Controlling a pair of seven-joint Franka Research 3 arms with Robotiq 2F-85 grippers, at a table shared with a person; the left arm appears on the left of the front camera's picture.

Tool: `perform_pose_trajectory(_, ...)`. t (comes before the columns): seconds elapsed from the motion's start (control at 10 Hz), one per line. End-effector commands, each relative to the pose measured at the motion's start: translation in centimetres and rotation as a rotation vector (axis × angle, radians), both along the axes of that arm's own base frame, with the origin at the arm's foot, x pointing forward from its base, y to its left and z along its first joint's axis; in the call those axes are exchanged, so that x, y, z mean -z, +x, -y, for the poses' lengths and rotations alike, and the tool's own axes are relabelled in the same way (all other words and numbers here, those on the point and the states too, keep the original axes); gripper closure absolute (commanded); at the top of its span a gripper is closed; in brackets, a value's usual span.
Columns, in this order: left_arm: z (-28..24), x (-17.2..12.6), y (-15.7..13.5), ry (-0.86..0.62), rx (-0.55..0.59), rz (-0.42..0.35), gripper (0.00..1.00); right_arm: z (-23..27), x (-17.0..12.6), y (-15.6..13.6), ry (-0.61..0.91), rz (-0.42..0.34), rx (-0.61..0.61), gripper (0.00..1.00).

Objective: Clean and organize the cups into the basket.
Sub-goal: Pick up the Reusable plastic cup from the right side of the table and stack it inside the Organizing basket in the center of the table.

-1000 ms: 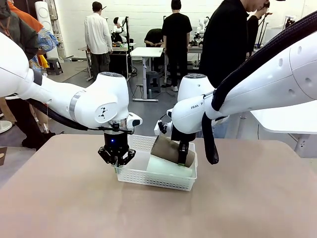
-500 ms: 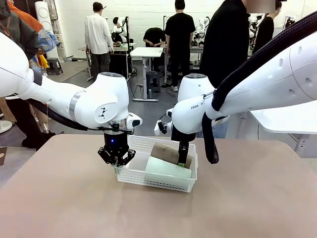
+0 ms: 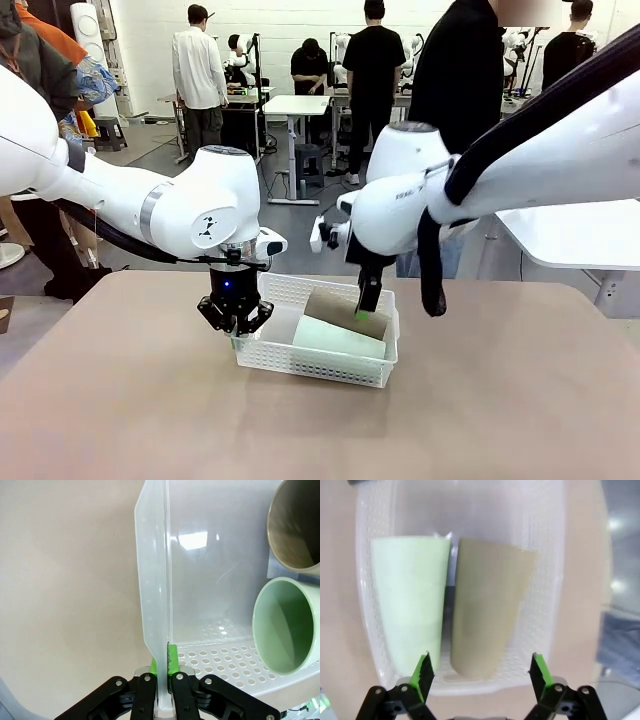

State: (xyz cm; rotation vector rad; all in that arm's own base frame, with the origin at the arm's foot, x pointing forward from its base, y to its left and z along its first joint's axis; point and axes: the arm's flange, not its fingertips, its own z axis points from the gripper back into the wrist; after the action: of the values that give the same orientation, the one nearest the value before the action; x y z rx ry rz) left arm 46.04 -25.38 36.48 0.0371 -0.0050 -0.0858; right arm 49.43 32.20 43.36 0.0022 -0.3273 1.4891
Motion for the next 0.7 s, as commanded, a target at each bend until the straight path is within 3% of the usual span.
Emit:
perform_pose_trajectory(0.0, 0.0, -0.1, 0.0, -0.002, -0.001, 0.003, 0.95, 7.6, -5.2, -3.3, 0.176, 0.058, -0.015, 0.0)
perform_pose_trajectory(0.3, 0.0, -0.1, 0.0, -0.002, -0.001, 0.003, 0.95, 18.9, -8.5, -3.2, 0.452, 0.017, -0.017, 0.0)
perform_pose_trajectory(0.6, 0.0, -0.1, 0.0, -0.002, -0.001, 0.003, 0.95, 29.4, -5.2, 0.4, 0.649, -0.085, 0.021, 0.0)
